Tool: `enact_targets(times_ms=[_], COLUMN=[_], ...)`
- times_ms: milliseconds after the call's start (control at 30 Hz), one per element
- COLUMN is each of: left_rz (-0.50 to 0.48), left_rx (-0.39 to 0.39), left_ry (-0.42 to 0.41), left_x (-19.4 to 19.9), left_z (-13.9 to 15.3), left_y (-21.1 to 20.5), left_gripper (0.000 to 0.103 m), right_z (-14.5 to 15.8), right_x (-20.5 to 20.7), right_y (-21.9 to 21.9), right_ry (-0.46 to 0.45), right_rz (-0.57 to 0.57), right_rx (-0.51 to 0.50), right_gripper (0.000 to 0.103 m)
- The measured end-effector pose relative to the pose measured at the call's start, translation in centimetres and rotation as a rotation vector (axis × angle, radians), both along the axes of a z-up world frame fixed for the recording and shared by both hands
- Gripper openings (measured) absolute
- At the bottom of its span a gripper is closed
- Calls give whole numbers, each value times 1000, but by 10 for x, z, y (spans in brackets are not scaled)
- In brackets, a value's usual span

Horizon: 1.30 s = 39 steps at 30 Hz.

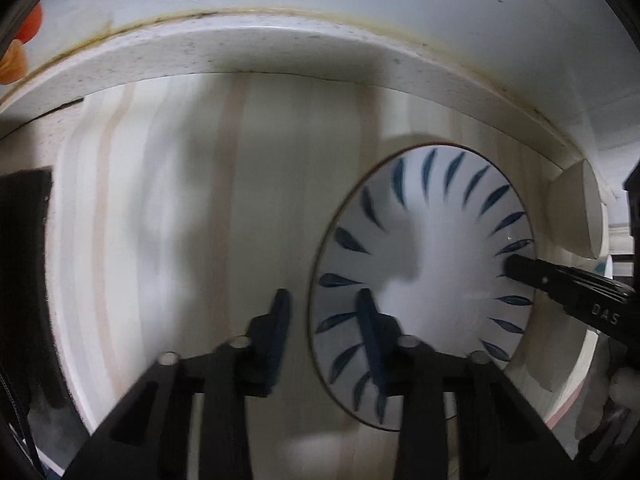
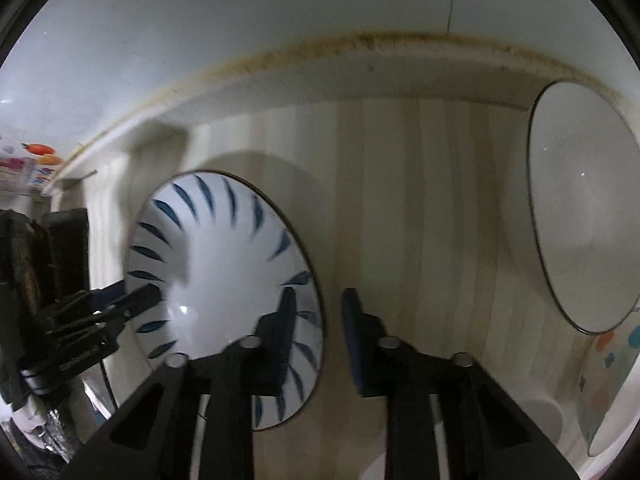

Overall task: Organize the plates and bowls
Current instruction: 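Carry the blue-striped plate with both tools and lower it onto the plate stack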

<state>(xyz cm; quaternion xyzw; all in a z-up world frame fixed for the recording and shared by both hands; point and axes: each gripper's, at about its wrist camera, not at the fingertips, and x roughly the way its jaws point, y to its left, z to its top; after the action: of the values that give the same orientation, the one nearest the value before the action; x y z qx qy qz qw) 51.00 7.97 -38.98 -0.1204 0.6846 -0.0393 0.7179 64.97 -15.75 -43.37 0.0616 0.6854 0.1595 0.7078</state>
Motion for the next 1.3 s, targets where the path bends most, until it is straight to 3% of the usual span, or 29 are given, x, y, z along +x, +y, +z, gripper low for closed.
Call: enact_targets(times_ms=[133, 367, 733, 933, 1300], left_rz=[-31, -37, -36, -39, -43], left_rx=[48, 56, 86, 86, 61], left_ry=[-9, -25, -111, -141, -151], left_x=[-3, -11, -39, -77, -136], left_z=[3, 17, 78, 110, 117], left_y=[-13, -19, -20, -27, -69], left_gripper=[25, 25, 25, 25, 25], right_z=[-1, 3, 58, 96, 115], right_x=[-2, -4, -22, -54, -147], right_y=[-1, 0, -13, -26, -70], right_ry=[1, -3, -61, -90, -75], right_rz=[-1, 2, 33, 74, 115], right_rx=[13, 18, 52, 90, 104], right_gripper=[15, 15, 15, 15, 15])
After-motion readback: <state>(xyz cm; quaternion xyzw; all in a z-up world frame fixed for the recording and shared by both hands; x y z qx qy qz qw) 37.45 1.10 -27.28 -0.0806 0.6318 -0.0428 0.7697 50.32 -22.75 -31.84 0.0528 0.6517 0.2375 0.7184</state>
